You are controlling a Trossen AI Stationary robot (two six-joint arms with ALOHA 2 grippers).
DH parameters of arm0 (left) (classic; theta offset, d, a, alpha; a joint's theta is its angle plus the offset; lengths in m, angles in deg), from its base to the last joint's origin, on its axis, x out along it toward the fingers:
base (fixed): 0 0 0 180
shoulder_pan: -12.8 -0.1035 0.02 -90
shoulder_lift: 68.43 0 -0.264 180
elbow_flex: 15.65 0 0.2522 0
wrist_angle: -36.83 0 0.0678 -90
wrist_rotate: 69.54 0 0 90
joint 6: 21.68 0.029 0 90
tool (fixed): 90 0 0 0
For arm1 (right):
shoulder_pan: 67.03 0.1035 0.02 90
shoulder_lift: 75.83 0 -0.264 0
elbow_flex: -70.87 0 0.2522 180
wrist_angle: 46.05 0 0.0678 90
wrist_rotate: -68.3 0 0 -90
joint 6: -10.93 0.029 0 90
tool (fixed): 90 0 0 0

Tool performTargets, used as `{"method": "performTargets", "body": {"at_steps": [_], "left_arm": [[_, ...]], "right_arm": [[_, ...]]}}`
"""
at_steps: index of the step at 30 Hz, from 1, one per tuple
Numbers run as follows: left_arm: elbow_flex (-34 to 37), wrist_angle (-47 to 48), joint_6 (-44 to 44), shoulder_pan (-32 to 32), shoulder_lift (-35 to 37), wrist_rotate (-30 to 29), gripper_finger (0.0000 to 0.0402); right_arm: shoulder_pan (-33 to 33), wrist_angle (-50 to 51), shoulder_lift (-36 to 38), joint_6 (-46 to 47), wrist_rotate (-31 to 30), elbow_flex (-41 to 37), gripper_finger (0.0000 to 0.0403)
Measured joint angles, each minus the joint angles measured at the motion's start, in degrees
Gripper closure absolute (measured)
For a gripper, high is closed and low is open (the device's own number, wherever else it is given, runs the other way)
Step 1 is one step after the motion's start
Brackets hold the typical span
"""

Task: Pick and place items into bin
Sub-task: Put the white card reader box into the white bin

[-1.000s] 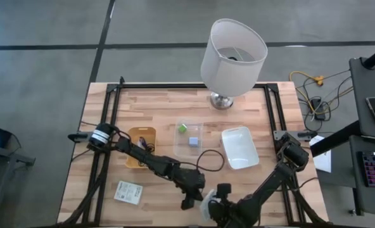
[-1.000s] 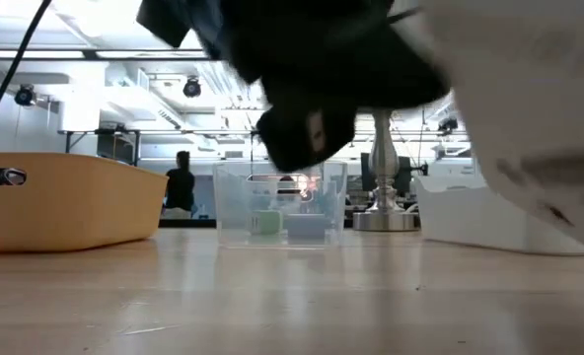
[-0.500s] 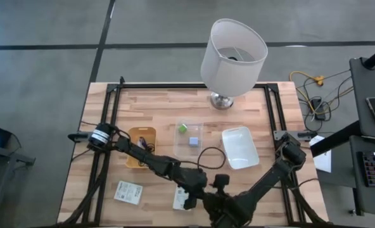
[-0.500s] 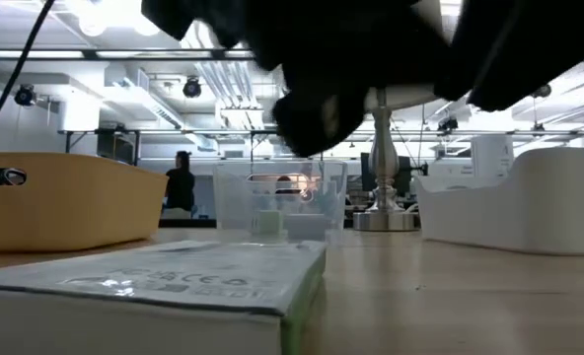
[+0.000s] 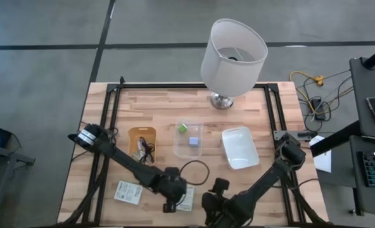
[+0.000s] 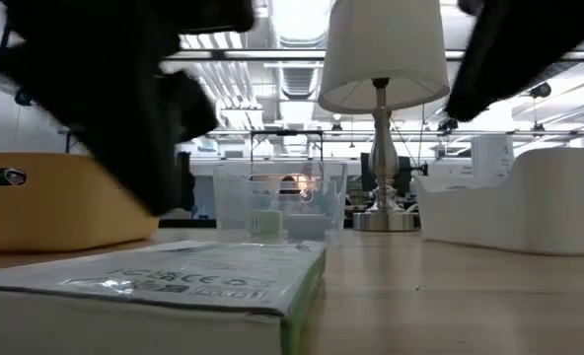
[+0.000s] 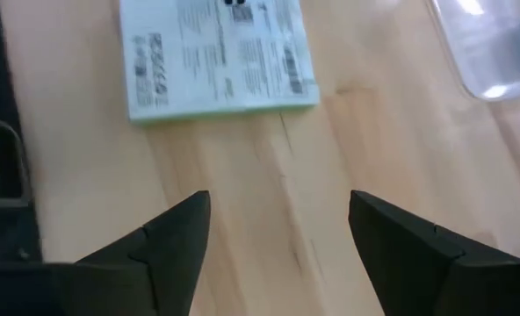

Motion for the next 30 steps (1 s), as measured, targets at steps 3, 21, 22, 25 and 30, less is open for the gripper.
{"method": "performTargets", "body": {"at_steps": [3, 21, 22, 25, 30], "left_arm": [[2.89, -0.01, -6.78, 1.64, 1.4, -0.94, 0.0398], [16.58, -20.28, -20.22, 4.92, 1.14, -4.08, 0.0398], [16.93, -20.54, -20.38, 4.9, 1.12, -4.09, 0.0398], [18.1, -23.33, -21.32, 4.88, 1.12, -4.2, 0.0398], [18.68, -25.95, -22.61, 4.79, 0.9, -5.02, 0.0398]], "right_arm": [[-1.11, -3.46, 0.0, -1.21, -0.01, -0.55, 0.0154], [-6.07, -24.82, 0.0, -5.32, 6.09, -6.85, 0.0168], [-6.33, -25.61, 0.0, -4.39, 6.83, -7.57, 0.0168], [-6.92, -25.33, 0.0, 1.11, 7.18, -9.27, 0.0174], [-7.29, -25.39, 0.0, 6.78, 7.79, -10.53, 0.021]]}}
